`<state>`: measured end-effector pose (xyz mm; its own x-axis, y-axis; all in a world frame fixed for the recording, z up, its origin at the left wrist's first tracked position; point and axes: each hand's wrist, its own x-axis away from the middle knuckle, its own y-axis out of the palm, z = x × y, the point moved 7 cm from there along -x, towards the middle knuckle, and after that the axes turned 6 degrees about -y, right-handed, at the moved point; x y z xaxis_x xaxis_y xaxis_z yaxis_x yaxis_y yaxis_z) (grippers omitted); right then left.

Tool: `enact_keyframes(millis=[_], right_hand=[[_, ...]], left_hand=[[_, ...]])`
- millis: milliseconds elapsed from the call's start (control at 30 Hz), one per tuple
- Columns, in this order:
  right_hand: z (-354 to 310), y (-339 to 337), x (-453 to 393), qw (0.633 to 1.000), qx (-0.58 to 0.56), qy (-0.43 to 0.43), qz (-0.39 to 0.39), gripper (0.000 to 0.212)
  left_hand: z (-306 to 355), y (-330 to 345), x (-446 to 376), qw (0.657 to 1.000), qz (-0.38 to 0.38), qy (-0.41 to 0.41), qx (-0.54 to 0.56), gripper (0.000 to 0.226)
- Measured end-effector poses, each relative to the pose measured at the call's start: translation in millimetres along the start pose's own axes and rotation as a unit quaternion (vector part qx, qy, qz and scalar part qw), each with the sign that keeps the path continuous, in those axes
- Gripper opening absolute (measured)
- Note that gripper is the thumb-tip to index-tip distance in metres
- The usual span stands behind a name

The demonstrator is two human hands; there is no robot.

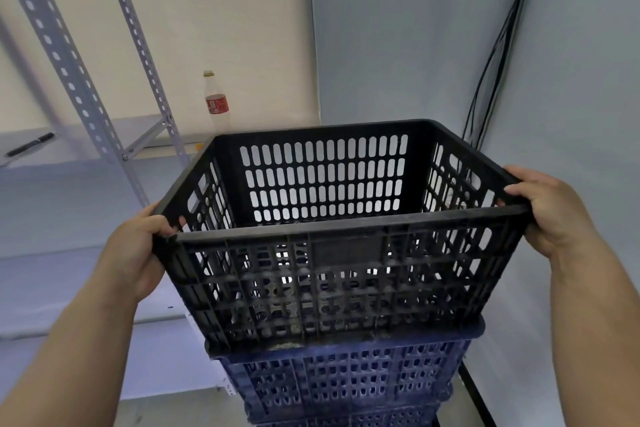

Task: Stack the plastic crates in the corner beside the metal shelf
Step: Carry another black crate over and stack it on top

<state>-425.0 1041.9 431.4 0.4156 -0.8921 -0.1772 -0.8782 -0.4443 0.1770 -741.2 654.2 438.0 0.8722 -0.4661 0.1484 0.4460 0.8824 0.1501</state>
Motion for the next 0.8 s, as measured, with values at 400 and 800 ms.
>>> enact_keyframes(millis=[400, 800], right_hand=[[-1.9, -14.1, 8.8, 0.999, 0.02, 0.005, 0.024, 0.042], [-8.3, 0.2, 9.4, 1.0, 0.02, -0.011, -0.003, 0.036]], left_hand=[[-2.2, -2.9, 11.9, 1.0, 0.005, -0.001, -0.021, 0.061], [-2.5, -6.0, 0.9, 1.0, 0.006, 0.001, -0.014, 0.056]])
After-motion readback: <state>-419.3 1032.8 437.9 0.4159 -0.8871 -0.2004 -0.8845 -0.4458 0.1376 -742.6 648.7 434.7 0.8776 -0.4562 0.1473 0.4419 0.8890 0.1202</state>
